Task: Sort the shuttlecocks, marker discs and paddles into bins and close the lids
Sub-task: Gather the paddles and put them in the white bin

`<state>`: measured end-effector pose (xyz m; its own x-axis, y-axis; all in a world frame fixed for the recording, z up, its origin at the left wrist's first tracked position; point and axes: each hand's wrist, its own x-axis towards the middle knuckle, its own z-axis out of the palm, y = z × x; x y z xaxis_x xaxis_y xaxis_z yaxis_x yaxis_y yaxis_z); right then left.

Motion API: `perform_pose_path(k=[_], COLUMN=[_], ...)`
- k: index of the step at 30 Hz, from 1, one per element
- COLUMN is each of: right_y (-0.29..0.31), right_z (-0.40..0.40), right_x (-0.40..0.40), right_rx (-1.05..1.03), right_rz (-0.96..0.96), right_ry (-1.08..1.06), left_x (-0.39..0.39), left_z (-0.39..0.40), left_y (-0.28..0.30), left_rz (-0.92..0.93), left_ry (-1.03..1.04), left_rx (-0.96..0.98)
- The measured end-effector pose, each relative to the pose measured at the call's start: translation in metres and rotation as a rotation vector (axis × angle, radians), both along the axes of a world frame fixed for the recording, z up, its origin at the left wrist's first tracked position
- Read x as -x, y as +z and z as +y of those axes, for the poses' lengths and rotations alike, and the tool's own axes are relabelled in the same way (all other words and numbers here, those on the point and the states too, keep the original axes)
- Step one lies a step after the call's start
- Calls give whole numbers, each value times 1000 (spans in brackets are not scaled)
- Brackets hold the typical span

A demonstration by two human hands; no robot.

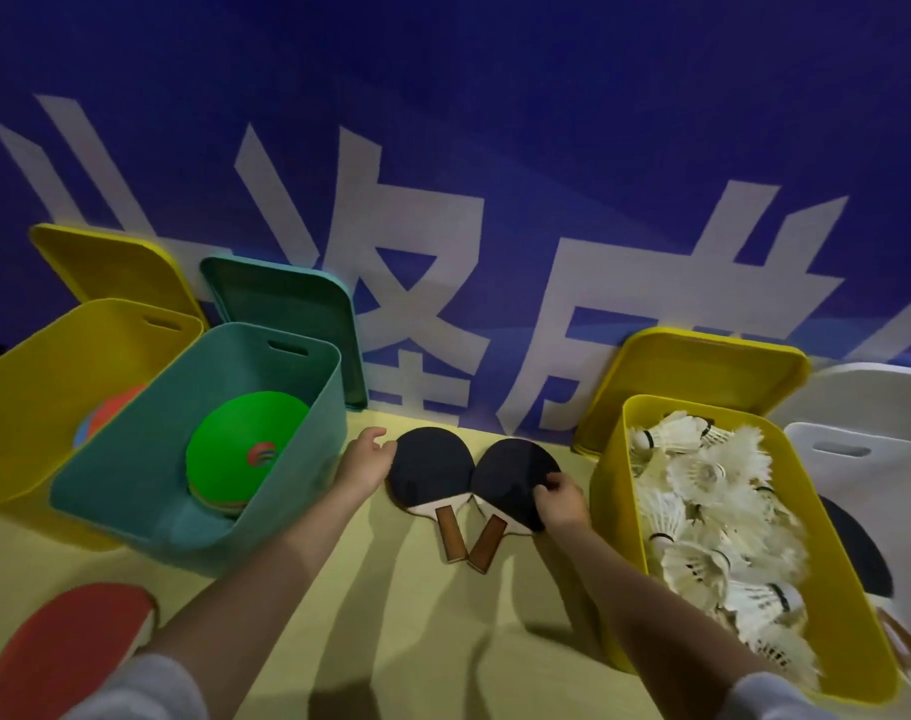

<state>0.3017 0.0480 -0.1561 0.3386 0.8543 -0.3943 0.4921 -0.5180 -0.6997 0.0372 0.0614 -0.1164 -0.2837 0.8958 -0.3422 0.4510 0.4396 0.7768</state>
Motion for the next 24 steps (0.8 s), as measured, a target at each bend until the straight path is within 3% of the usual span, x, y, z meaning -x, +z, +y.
perform_pose_path(k=[7, 13, 18, 24], right_y=[-42, -60, -77, -47], right_z=[24, 38, 44, 42], right_x=[-4, -1, -16, -5], right_rx=[180, 260, 328, 186], right_rz=[38, -14, 173, 272], right_ry=[-185, -194, -397, -409], left_x=[2, -5, -1, -19], left_z=[38, 47, 54, 49], left_y=[-36, -71, -82, -81], left_rz=[179, -152, -256, -269], left_ry=[-41, 76, 220, 84], left_rx=[204, 212, 215, 155])
